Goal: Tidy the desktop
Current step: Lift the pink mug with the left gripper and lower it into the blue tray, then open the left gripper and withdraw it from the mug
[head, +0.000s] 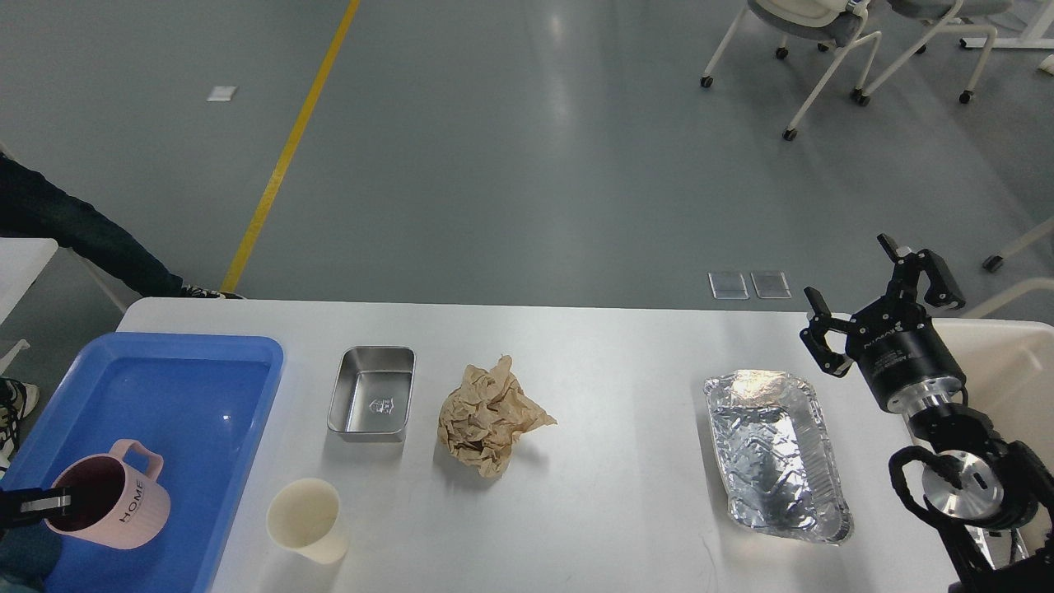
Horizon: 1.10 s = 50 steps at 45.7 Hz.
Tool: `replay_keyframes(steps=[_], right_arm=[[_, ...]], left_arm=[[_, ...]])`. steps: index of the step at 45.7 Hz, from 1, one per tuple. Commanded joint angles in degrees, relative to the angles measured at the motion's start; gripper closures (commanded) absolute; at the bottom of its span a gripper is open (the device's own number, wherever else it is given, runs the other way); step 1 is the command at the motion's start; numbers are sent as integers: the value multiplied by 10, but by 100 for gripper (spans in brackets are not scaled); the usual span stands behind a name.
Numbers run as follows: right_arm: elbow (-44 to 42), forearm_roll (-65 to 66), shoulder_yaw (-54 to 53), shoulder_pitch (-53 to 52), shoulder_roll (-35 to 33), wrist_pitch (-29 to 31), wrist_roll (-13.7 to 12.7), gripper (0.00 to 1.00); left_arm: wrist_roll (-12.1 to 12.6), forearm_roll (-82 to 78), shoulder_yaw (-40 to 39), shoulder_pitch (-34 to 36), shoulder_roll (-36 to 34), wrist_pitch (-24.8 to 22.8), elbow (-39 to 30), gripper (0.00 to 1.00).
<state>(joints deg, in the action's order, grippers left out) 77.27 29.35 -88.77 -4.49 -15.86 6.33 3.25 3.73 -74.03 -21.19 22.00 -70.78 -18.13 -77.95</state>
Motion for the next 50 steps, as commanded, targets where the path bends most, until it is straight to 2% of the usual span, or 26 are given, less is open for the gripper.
replay_keyframes(steps=[1, 7, 18, 22, 28, 31, 39, 44, 50], right_arm=[[-1, 0, 0, 0, 1, 0, 0, 0], [-1, 0, 0, 0, 2, 0, 0, 0], [-1, 0, 0, 0, 0, 0, 0, 0], [-1, 0, 0, 0, 1, 0, 0, 0], [-1, 0, 0, 0, 1, 0, 0, 0], [-1, 0, 0, 0, 0, 0, 0, 0], [0, 0, 0, 1, -3, -1, 0, 0], [0, 0, 0, 2, -7, -1, 0, 0], [0, 0, 0, 4, -8, -2, -1, 0]], left_arm=[[-1, 0, -1, 0, 0, 5, 1, 12], [-3, 0, -1, 1, -1, 5, -3, 5], [-10, 3, -14, 11, -10, 0, -11, 3], [-15, 4, -52, 18, -24, -12, -14, 3], [-17, 4, -112, 47, -34, -60, -21, 3], [-20, 4, -145, 56, -34, -65, -28, 3], [-21, 4, -267, 64, -31, -62, -98, 3], [-21, 4, -280, 55, -39, -51, -149, 3], [-21, 4, -278, 47, -72, -45, -171, 3]])
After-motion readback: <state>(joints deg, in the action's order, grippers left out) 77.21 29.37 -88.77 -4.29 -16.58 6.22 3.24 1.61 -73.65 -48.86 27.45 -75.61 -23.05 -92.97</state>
